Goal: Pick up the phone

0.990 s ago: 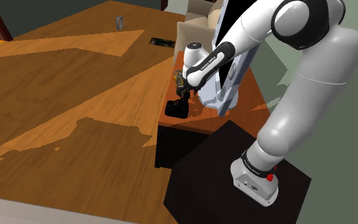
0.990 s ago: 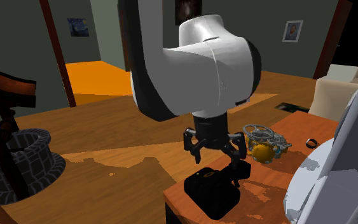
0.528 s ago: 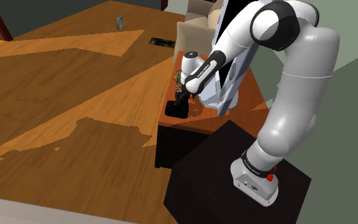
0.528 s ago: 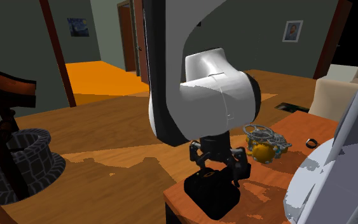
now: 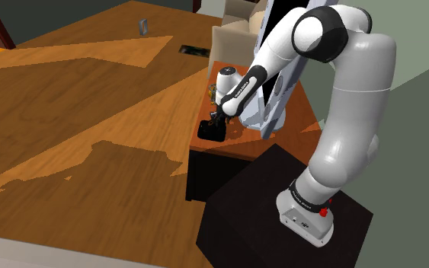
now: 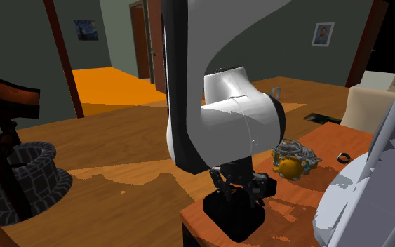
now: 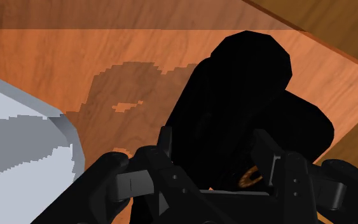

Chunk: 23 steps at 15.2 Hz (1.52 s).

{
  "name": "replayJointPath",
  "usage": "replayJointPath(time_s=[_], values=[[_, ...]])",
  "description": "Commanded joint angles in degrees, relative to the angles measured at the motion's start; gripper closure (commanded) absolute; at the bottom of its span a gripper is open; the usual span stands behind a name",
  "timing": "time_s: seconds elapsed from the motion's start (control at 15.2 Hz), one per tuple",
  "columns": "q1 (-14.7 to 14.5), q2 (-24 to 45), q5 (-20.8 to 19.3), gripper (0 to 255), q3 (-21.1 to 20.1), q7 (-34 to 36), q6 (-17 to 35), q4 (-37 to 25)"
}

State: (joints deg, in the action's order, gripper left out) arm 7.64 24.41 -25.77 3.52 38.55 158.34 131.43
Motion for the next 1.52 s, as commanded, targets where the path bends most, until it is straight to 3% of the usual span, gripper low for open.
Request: replayJointPath(time_s=[0.0,0.4,1.45], values=[[0.0,0.1,0.0,255,0.0,0.0,0.1,0.0],[0.0,0.1,0.0,255,0.0,0.0,0.1,0.1],[1.8,-11.1,4.9,255,-2.9,-5.4,-9.4,1.6]])
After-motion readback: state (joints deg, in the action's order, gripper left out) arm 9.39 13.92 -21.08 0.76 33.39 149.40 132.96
